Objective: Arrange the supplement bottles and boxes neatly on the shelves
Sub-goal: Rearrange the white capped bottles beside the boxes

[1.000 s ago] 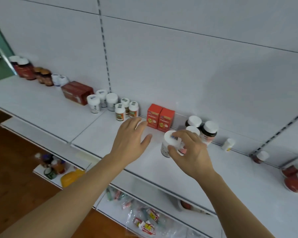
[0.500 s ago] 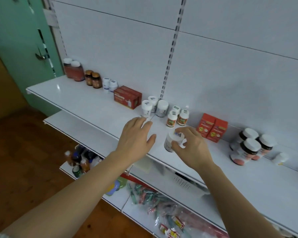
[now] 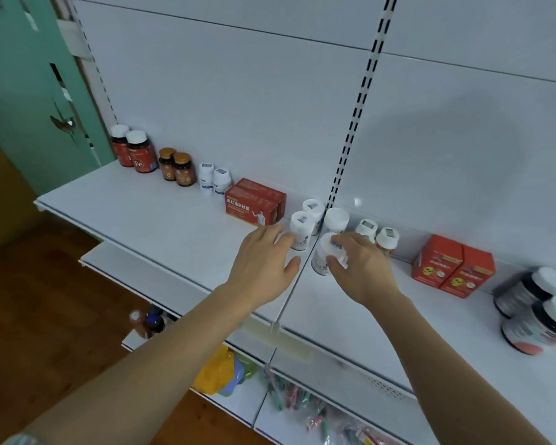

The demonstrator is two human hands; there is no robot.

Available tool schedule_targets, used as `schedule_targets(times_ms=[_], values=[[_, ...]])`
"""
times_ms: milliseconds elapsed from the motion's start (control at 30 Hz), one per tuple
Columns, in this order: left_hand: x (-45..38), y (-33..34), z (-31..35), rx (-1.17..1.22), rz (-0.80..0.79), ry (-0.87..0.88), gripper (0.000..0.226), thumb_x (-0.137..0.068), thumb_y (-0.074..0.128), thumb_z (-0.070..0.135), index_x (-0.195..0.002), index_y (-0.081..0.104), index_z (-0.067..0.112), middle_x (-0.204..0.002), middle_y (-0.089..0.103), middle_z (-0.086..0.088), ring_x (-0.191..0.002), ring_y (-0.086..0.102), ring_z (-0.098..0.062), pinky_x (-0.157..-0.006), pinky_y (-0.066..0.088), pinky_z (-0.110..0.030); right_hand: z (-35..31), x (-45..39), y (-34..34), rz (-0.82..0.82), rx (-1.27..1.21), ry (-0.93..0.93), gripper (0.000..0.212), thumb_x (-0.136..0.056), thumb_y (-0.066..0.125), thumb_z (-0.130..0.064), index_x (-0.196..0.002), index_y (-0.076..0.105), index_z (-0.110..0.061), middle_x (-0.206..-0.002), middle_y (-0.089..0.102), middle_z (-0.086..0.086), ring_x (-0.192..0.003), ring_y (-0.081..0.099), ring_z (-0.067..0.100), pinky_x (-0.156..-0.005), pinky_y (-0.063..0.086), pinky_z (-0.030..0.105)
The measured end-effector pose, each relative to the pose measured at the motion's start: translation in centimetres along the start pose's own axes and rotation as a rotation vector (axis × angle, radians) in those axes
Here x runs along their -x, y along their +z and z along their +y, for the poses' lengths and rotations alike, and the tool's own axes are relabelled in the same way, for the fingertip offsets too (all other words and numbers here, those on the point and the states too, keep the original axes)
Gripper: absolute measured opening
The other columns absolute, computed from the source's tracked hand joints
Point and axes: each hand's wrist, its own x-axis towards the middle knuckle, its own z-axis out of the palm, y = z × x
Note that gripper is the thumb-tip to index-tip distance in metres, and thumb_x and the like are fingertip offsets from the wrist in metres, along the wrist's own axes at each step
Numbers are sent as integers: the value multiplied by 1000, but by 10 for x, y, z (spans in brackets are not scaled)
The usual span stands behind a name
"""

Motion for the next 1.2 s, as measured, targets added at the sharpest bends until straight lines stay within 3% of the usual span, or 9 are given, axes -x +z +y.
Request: schedule_targets(times_ms=[167, 267, 533, 833, 1033, 1200], values=[[-40, 6, -21, 11, -9, 27, 36, -92, 54, 32, -121, 59, 11, -118, 57, -3, -110, 51, -25, -94, 43, -37, 6, -33, 20, -51, 65, 26, 34, -88, 64, -18, -120, 64, -8, -126, 60, 11, -106, 59, 34, -80, 50, 38], [-54, 13, -32, 27, -36, 50, 36, -92, 53, 32, -121, 60, 11, -117, 56, -3, -110, 50, -24, -94, 42, -36, 7, -40, 30, -91, 104, 73, 31, -89, 64, -18, -117, 67, -7, -127, 59, 12, -100, 61, 36, -76, 51, 38], [-79, 23, -59, 114, -64, 176, 33, -90, 57, 27, -116, 62, 6, -117, 58, -8, -109, 53, -28, -95, 44, -41, -1, -43, 35, 6, 343, 33, 16, -73, 77, -11, -87, 73, -7, -94, 66, 12, -82, 57, 38, -69, 53, 42], [-93, 28, -79, 112, -88, 274, 39, -89, 57, 30, -119, 62, 6, -125, 56, -11, -121, 49, -32, -103, 40, -43, -16, -53, 43, -43, 437, 198, 18, -77, 74, -13, -93, 71, -6, -101, 64, 10, -99, 56, 37, -76, 52, 46], [-97, 25, -79, 112, -97, 321, 41, -90, 58, 30, -123, 61, 6, -127, 56, -12, -123, 48, -32, -105, 39, -44, -26, -54, 40, -128, 455, 272, 26, -85, 65, -16, -109, 67, -6, -118, 59, 10, -117, 49, 35, -90, 47, 47], [-105, 28, -66, 104, -120, 365, 42, -93, 50, 36, -125, 57, 11, -130, 53, -7, -124, 44, -28, -104, 37, -41, -34, -33, 23, -39, 426, 257, 37, -83, 65, -11, -119, 63, -7, -122, 60, 14, -123, 49, 37, -95, 49, 48]])
